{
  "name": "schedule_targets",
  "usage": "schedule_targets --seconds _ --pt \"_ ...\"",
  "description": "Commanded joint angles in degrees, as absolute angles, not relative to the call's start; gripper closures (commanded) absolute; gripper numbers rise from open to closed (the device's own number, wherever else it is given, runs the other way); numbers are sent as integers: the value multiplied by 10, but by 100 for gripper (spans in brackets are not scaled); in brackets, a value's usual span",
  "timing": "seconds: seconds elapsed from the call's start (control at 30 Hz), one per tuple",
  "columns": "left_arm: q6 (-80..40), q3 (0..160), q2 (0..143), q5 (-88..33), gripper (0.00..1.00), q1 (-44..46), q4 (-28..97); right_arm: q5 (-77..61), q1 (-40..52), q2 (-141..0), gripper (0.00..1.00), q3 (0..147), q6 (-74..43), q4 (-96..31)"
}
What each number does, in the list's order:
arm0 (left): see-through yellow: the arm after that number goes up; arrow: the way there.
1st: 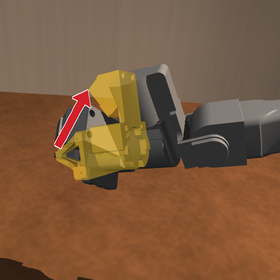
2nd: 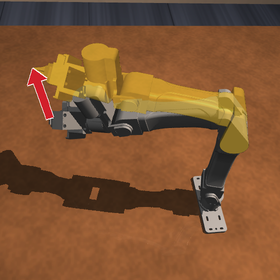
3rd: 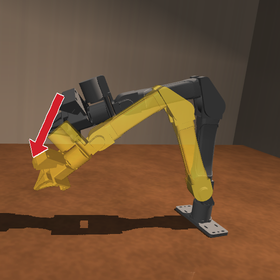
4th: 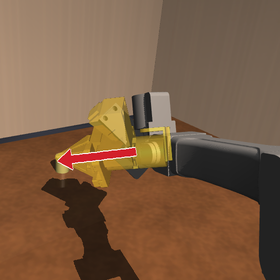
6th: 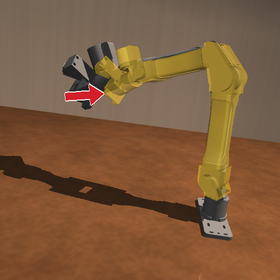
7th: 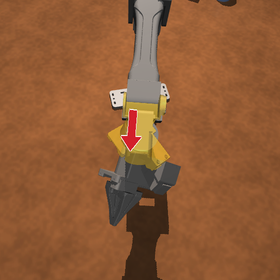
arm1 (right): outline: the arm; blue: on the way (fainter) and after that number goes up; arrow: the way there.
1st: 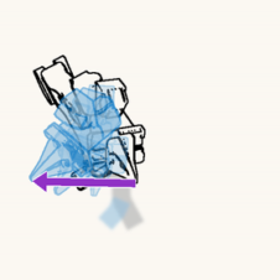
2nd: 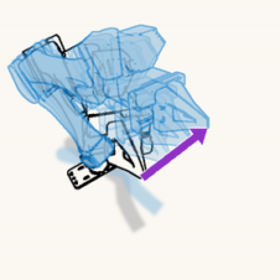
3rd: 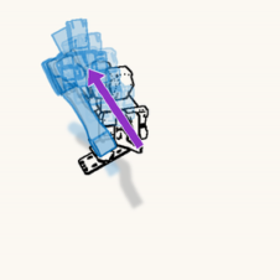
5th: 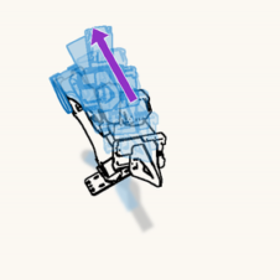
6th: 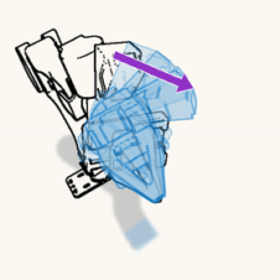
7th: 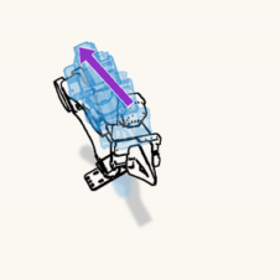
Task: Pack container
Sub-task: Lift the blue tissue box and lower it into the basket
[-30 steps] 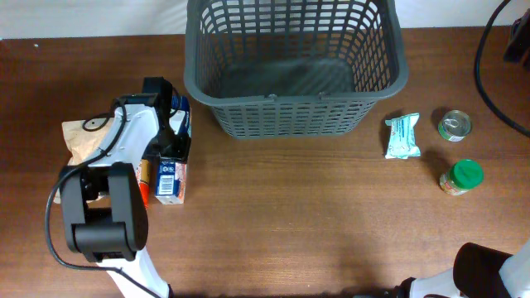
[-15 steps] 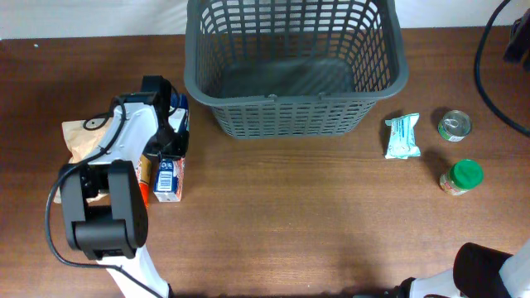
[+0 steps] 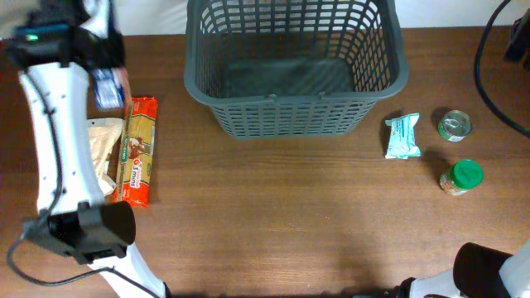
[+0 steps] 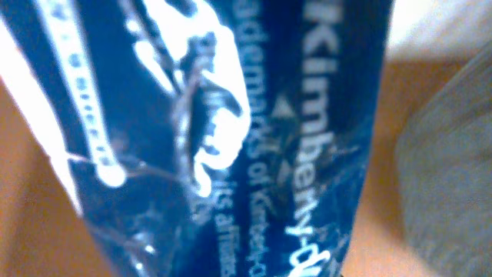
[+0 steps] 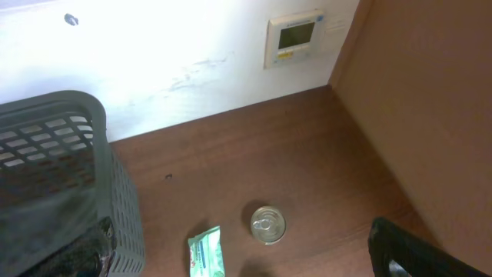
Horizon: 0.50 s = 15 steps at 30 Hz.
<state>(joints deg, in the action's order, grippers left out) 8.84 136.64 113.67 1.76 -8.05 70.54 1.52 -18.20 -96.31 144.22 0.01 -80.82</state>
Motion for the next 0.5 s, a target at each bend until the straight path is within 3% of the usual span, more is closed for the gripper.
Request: schedule_targets --seconds 0.0,0.13,0.37,0.47 --pt "168 1485 1104 -38 99 -55 696 22 -185 -965 1 1446 -3 -808" --pt "274 1531 1104 -39 99 -2 678 22 -185 -965 1 1446 -2 -808" --pt "636 1527 1119 -35 99 157 668 22 -185 -965 1 1446 -2 -808" --pt "703 1527 1145 -32 98 201 645 22 -185 -965 1 1446 -2 -808"
